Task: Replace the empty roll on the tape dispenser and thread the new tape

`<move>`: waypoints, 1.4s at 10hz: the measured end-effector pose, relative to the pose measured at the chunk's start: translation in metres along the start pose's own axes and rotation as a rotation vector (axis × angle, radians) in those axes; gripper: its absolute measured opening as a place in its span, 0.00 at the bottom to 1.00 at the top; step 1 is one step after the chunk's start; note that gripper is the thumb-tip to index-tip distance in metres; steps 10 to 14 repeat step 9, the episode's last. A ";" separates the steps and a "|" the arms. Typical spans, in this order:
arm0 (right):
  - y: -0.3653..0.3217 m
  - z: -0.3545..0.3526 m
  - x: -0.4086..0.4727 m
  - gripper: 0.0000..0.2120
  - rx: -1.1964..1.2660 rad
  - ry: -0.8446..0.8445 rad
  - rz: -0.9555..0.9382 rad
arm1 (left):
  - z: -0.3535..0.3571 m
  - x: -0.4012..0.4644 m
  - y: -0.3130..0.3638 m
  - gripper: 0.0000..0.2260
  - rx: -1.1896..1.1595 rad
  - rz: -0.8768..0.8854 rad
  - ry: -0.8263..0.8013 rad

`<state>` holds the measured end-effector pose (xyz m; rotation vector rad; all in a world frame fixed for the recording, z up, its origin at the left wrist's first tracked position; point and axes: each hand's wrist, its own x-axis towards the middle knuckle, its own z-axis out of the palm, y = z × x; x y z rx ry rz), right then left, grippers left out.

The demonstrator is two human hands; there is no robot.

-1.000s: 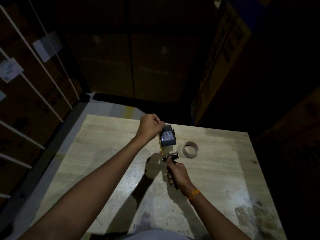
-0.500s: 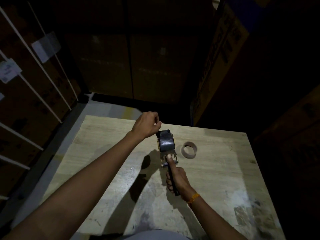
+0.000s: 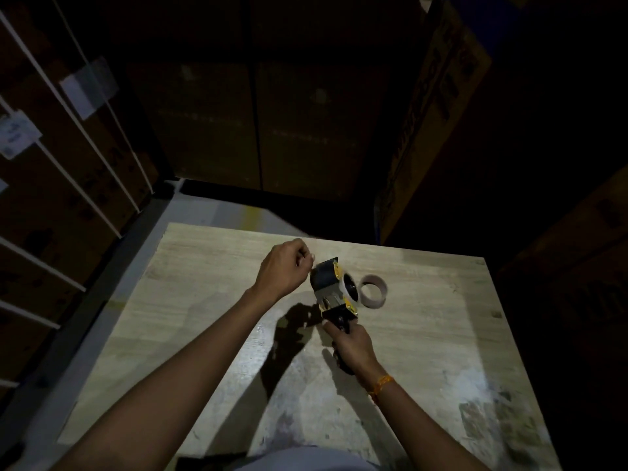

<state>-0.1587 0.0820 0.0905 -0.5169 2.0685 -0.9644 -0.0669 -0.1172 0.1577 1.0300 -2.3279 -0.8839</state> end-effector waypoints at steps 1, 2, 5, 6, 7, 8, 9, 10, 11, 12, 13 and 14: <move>0.011 0.004 0.009 0.15 -0.102 0.010 -0.051 | 0.009 -0.018 -0.013 0.07 -0.009 -0.056 -0.019; 0.022 0.011 0.016 0.13 -0.154 -0.008 -0.090 | 0.017 -0.037 -0.024 0.07 0.008 -0.159 -0.069; 0.072 0.051 0.041 0.18 -0.328 -0.032 -0.137 | 0.038 -0.078 -0.045 0.15 0.058 -0.449 -0.408; 0.075 0.057 0.038 0.22 -0.342 -0.103 -0.068 | 0.045 -0.091 -0.046 0.12 0.097 -0.453 -0.499; 0.074 0.054 0.034 0.37 -0.403 -0.201 -0.020 | 0.051 -0.099 -0.049 0.11 0.127 -0.459 -0.522; 0.067 0.047 0.029 0.31 -0.573 -0.281 0.013 | 0.056 -0.105 -0.053 0.11 0.156 -0.444 -0.553; 0.057 0.040 0.033 0.29 -0.669 -0.315 0.003 | 0.059 -0.101 -0.054 0.10 0.169 -0.417 -0.572; 0.057 0.040 0.033 0.29 -0.669 -0.315 0.003 | 0.059 -0.101 -0.054 0.10 0.169 -0.417 -0.572; 0.057 0.040 0.033 0.29 -0.669 -0.315 0.003 | 0.059 -0.101 -0.054 0.10 0.169 -0.417 -0.572; 0.057 0.040 0.033 0.29 -0.669 -0.315 0.003 | 0.059 -0.101 -0.054 0.10 0.169 -0.417 -0.572; 0.057 0.040 0.033 0.29 -0.669 -0.315 0.003 | 0.059 -0.101 -0.054 0.10 0.169 -0.417 -0.572; 0.057 0.040 0.033 0.29 -0.669 -0.315 0.003 | 0.059 -0.101 -0.054 0.10 0.169 -0.417 -0.572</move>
